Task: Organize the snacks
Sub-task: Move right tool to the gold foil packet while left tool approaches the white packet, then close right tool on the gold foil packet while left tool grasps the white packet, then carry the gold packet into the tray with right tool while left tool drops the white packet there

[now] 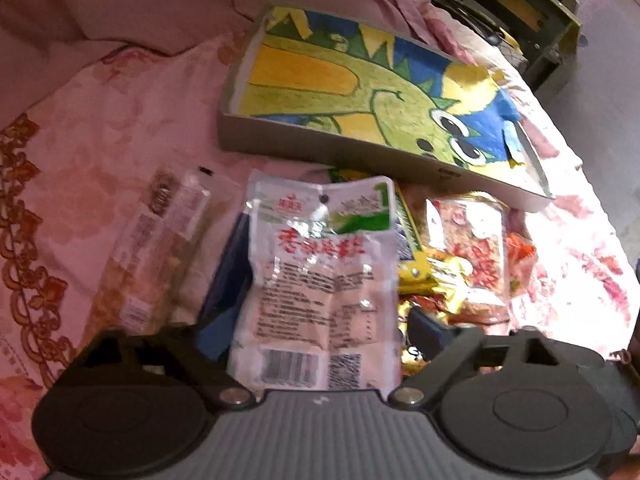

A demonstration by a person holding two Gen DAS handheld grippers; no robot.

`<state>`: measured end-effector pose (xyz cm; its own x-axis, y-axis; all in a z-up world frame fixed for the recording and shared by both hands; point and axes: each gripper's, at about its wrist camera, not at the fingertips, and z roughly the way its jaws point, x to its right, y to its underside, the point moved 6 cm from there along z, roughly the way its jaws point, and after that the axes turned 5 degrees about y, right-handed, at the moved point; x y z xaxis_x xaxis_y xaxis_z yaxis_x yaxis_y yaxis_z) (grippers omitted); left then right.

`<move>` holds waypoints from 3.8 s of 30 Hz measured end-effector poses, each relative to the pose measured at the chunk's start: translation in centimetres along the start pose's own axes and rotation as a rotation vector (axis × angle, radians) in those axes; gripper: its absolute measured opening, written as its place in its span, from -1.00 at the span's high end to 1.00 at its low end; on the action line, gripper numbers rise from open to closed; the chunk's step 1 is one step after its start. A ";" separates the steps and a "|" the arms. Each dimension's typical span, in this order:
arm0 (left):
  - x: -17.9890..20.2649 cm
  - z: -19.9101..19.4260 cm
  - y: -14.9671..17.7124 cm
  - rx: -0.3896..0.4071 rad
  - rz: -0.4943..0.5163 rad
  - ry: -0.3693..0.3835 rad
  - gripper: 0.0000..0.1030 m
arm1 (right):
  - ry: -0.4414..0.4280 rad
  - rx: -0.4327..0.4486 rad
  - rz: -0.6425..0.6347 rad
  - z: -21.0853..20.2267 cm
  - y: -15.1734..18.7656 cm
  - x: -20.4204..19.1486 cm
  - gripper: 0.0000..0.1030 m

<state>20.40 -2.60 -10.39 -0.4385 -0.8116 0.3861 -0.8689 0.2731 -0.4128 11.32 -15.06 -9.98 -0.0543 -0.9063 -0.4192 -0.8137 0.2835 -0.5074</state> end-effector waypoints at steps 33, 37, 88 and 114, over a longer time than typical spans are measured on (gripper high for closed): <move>-3.3 -2.3 0.2 0.069 -0.328 0.086 0.36 | 0.090 -0.023 0.031 0.5 0.4 -0.4 0.39; -3.1 -2.3 0.4 0.066 -0.324 0.093 0.36 | 0.097 -0.029 0.034 -0.1 0.6 -0.2 0.42; -0.5 -4.1 -7.1 0.497 -0.343 0.300 0.41 | 0.076 0.376 0.028 -4.5 -8.0 1.0 0.59; -0.9 2.8 -10.1 0.481 -0.330 0.253 0.18 | 0.238 0.349 0.113 2.3 -13.2 6.9 0.55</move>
<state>30.15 -6.08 -8.85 -0.2572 -0.6503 0.7148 -0.7932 -0.2805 -0.5406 23.00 -24.30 -7.90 -0.2968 -0.8990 -0.3220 -0.5528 0.4367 -0.7098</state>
